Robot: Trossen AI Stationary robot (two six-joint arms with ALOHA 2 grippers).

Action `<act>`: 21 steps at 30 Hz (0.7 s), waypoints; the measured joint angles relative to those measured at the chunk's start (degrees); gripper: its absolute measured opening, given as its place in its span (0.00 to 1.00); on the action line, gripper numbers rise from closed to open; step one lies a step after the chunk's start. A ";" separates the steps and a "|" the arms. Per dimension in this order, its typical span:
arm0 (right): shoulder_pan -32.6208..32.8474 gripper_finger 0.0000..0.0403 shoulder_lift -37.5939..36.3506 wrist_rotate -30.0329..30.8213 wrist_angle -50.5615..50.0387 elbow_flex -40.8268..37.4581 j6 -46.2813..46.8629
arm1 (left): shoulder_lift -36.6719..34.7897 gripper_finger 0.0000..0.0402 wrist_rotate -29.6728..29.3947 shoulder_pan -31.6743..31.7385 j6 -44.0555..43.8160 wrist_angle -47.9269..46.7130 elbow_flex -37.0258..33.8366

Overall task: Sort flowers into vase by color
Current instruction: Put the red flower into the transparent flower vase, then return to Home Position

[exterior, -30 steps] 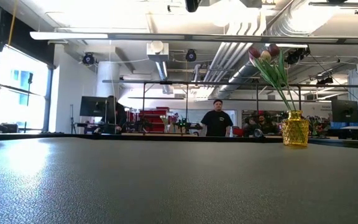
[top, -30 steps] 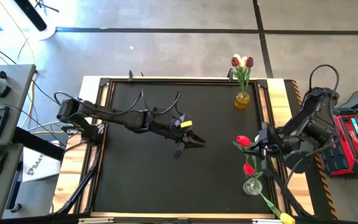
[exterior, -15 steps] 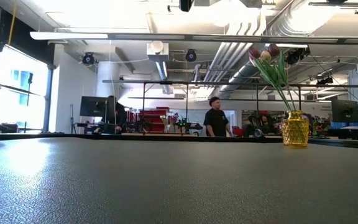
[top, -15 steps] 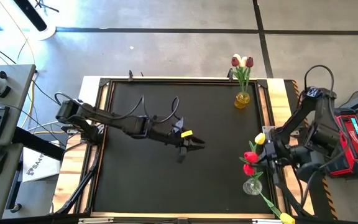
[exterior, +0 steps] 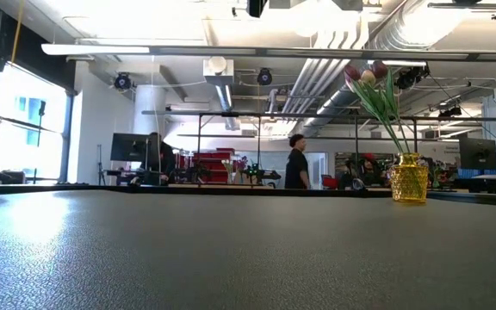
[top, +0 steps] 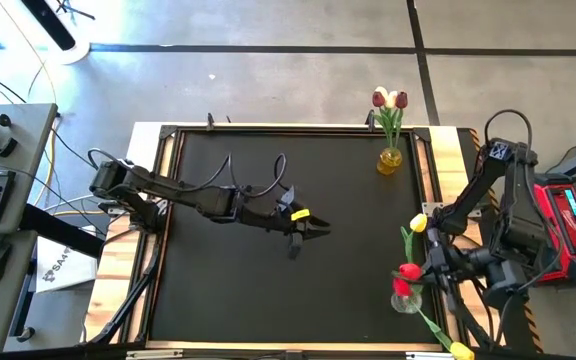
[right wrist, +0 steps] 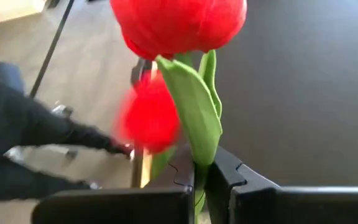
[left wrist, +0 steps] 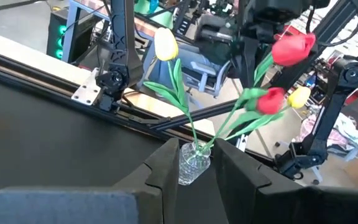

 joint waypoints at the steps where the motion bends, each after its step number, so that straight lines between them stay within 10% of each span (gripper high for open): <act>1: 0.08 0.01 0.04 -1.40 0.14 -0.05 0.38 | 0.00 0.22 -0.16 0.00 0.00 -0.02 0.00; 21: -1.84 0.47 -1.97 -5.96 -2.07 2.82 12.56 | 0.00 0.22 -3.05 3.90 -1.60 -2.04 -0.02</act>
